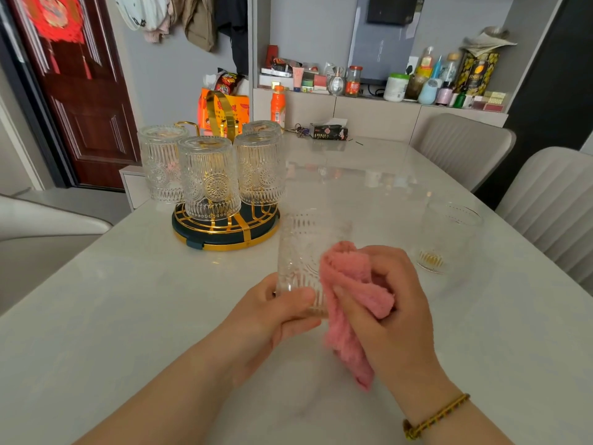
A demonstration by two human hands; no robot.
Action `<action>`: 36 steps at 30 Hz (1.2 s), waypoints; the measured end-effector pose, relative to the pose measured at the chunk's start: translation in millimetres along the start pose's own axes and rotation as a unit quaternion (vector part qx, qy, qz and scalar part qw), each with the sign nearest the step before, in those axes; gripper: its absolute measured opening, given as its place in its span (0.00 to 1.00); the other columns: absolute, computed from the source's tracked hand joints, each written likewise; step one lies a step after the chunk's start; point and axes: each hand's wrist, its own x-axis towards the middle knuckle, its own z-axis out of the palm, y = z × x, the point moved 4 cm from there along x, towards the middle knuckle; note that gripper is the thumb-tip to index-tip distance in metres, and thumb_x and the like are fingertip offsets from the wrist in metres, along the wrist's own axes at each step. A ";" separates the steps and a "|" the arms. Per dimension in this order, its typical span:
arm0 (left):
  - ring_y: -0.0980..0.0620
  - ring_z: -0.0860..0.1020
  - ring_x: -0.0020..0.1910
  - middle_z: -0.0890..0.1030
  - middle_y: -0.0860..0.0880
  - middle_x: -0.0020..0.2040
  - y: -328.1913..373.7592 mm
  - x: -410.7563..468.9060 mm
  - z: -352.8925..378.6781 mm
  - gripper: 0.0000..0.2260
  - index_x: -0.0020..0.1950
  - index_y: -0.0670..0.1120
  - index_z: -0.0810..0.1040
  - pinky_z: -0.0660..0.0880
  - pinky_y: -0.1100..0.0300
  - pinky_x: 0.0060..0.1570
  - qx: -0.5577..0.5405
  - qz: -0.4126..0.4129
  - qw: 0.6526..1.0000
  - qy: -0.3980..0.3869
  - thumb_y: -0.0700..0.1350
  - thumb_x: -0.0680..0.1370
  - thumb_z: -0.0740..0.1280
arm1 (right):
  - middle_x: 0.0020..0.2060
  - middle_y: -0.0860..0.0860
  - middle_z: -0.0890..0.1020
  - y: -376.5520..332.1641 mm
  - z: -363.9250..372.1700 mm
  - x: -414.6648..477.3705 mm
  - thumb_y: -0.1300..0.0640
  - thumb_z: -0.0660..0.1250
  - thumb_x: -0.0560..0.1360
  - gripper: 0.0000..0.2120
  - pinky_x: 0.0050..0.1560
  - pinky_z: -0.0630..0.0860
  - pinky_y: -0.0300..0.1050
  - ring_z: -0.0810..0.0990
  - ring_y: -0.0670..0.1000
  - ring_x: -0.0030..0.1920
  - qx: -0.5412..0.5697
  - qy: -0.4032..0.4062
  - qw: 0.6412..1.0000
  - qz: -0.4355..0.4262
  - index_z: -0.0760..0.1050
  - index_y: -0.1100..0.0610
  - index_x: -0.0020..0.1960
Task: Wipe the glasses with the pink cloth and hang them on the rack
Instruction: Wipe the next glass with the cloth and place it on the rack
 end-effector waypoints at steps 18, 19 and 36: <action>0.49 0.83 0.47 0.84 0.46 0.49 -0.5 -2.3 2.7 0.32 0.57 0.44 0.75 0.79 0.62 0.45 0.004 -0.009 1.000 -0.012 0.53 0.55 0.73 | 0.45 0.35 0.73 -1.0 -3.4 2.1 0.48 0.66 0.65 0.09 0.45 0.68 0.24 0.73 0.35 0.48 -0.018 0.033 0.999 -0.031 0.73 0.44 0.46; 0.48 0.82 0.49 0.83 0.45 0.51 -0.8 -2.7 4.6 0.35 0.58 0.43 0.75 0.79 0.61 0.46 0.005 -0.007 1.000 -0.023 0.53 0.53 0.77 | 0.45 0.35 0.74 1.0 -7.4 3.3 0.47 0.66 0.65 0.09 0.45 0.68 0.24 0.74 0.36 0.47 0.001 0.060 0.998 -0.006 0.73 0.41 0.45; 0.47 0.81 0.53 0.82 0.44 0.54 1.5 -4.3 8.1 0.38 0.59 0.44 0.75 0.78 0.61 0.47 -0.020 0.025 0.999 -0.042 0.57 0.53 0.79 | 0.39 0.37 0.79 6.1 -14.7 4.9 0.49 0.70 0.62 0.09 0.41 0.70 0.24 0.76 0.35 0.42 0.056 0.104 0.990 0.077 0.73 0.44 0.40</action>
